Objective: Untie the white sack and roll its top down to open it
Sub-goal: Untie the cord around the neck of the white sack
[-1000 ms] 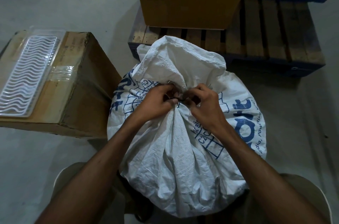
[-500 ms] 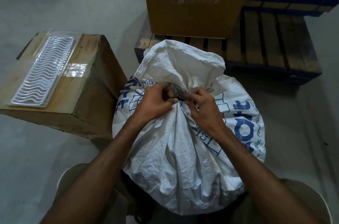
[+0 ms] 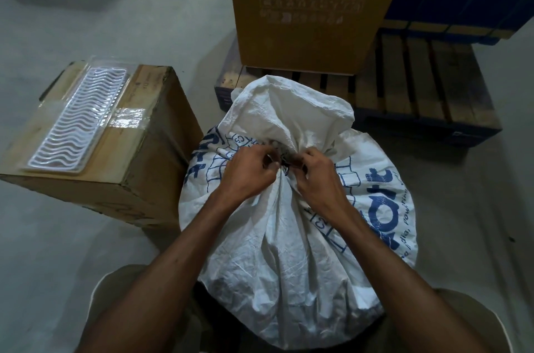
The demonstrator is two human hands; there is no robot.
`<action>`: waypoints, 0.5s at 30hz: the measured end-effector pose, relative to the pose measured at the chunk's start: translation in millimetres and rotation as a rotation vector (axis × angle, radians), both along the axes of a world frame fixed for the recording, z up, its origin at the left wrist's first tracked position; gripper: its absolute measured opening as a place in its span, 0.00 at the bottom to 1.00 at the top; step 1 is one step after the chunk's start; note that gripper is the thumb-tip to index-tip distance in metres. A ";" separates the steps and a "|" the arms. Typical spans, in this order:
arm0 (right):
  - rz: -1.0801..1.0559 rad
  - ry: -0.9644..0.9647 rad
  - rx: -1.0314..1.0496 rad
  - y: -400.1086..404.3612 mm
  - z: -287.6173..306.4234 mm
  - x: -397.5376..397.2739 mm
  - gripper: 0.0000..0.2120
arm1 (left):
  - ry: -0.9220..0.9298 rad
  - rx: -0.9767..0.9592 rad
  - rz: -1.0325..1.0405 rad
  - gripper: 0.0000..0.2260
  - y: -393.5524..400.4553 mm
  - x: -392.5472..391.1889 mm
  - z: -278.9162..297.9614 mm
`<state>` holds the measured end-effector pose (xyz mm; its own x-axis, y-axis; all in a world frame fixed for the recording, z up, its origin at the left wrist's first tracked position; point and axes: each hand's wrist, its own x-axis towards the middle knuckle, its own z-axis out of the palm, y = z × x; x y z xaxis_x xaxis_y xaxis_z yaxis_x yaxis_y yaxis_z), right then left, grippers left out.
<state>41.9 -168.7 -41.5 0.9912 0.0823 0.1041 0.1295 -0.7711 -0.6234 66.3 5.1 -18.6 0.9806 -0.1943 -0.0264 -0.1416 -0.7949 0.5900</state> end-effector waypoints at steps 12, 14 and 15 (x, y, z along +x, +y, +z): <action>-0.050 0.048 -0.061 4.6 -1.4 5.2 0.06 | -0.030 -0.081 -0.086 0.10 -6.4 8.4 -12.4; -0.083 0.063 -0.050 4.6 -1.5 3.3 0.07 | -0.033 -0.065 -0.102 0.11 -7.8 7.2 -12.6; -0.096 0.071 -0.053 4.5 -1.7 2.3 0.07 | -0.035 -0.058 -0.117 0.11 -8.3 7.0 -13.0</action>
